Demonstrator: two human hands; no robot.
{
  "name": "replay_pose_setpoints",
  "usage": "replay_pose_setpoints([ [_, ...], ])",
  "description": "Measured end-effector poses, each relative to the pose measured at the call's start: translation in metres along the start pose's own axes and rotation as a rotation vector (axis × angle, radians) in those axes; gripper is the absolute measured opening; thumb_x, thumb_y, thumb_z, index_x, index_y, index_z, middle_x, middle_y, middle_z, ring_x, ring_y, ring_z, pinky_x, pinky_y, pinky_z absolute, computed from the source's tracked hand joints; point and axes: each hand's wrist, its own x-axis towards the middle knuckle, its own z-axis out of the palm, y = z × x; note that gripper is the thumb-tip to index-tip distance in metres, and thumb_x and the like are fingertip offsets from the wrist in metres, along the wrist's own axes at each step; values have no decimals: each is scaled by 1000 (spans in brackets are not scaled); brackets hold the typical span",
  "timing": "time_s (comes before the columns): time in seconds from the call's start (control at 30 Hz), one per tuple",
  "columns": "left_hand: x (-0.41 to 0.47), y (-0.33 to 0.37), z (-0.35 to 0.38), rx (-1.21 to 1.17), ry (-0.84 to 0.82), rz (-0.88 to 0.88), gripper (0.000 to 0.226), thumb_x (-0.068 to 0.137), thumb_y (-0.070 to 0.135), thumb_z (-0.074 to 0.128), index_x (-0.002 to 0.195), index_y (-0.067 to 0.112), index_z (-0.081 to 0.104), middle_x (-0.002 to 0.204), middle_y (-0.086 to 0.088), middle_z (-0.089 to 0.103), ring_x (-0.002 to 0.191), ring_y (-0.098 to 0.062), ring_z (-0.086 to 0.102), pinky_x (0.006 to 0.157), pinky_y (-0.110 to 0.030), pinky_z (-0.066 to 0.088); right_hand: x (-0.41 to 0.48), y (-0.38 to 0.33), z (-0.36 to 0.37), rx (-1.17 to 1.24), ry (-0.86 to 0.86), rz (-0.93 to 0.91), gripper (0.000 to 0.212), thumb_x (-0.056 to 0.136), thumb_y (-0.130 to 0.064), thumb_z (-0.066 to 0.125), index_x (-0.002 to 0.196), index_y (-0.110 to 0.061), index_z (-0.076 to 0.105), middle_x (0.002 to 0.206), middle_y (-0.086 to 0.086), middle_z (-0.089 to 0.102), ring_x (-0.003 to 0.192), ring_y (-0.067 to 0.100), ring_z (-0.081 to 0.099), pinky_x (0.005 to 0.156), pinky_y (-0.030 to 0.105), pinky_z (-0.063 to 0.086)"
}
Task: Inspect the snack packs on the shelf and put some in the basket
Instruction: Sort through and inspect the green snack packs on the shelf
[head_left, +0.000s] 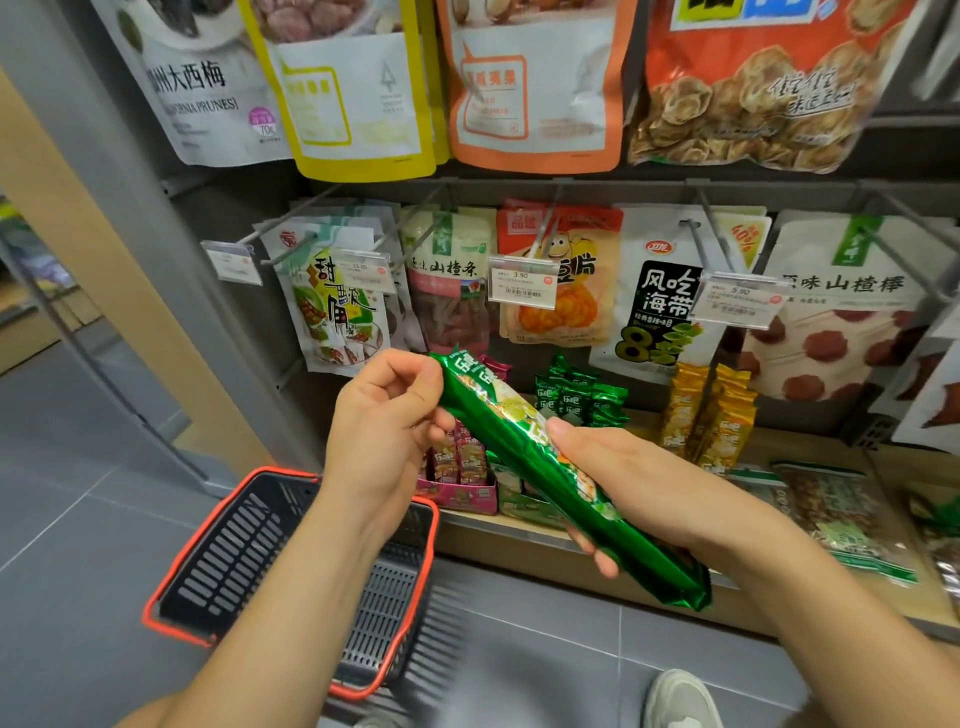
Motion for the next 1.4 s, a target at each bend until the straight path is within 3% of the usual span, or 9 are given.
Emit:
replay_pose_setpoints([
  [0.13, 2, 2, -1, 44, -54, 9, 12, 79, 25, 63, 69, 25, 70, 68, 1, 65, 52, -10, 59, 48, -17, 48, 0, 6, -2, -48, 79, -82, 41, 88, -65, 33, 89, -31, 57, 61, 1, 60, 48, 16, 61, 47, 26, 50],
  [0.23, 3, 6, -2, 142, -58, 26, 12, 79, 35, 67, 71, 27, 72, 69, 0, 67, 56, -11, 63, 52, -20, 52, 0, 14, -4, -240, 217, -193, 48, 86, -69, 33, 82, -24, 52, 64, -7, 51, 54, 7, 55, 56, 32, 45],
  [0.4, 6, 5, -8, 385, 14, 43, 25, 88, 10, 67, 69, 24, 74, 64, 4, 65, 56, -9, 62, 55, -19, 53, -4, 22, -9, -445, 237, -175, 56, 73, -79, 39, 109, -39, 51, 91, -5, 68, 73, 14, 62, 70, 40, 52],
  [0.57, 10, 0, -4, 250, 28, -40, 28, 95, 6, 57, 71, 17, 68, 71, -3, 66, 58, -10, 61, 52, -18, 52, -4, 23, -8, -336, 177, -246, 41, 79, -62, 61, 113, -42, 51, 94, -12, 66, 79, 7, 62, 74, 34, 52],
  [0.77, 14, -1, 2, 119, -115, -125, 9, 85, 23, 63, 82, 17, 69, 80, -3, 71, 68, -10, 64, 61, -20, 54, -4, 28, -11, -433, 228, -234, 36, 88, -44, 64, 113, -44, 39, 86, -9, 65, 63, 2, 59, 53, 20, 47],
  [0.87, 11, -2, 7, 233, -210, -97, 14, 76, 36, 76, 86, 27, 74, 87, 0, 71, 83, -11, 67, 70, -22, 55, -3, 32, -10, -570, 294, -226, 39, 89, -46, 62, 116, -42, 33, 93, -10, 65, 67, 5, 61, 59, 28, 53],
  [1.0, 9, -9, 19, 110, -72, -92, 10, 70, 21, 74, 78, 18, 79, 80, -4, 74, 79, -12, 70, 68, -19, 54, -2, 34, -10, -671, 365, -277, 48, 87, -49, 63, 122, -44, 30, 102, -10, 63, 76, 7, 61, 66, 36, 55],
  [1.2, 13, -9, 19, -112, -28, -226, 15, 72, 18, 67, 75, 10, 80, 80, -9, 74, 75, -13, 70, 68, -23, 57, -4, 38, -25, -565, 246, -226, 61, 79, -62, 65, 127, -56, 28, 109, -21, 63, 84, -3, 63, 71, 22, 55],
  [1.4, 18, -14, 14, -143, 63, -238, 16, 81, 19, 66, 73, 15, 79, 78, -4, 73, 76, -11, 67, 74, -26, 58, -9, 35, -28, -273, 122, -206, 39, 80, -65, 59, 115, -50, 50, 83, -16, 65, 54, 14, 62, 49, 25, 50],
])
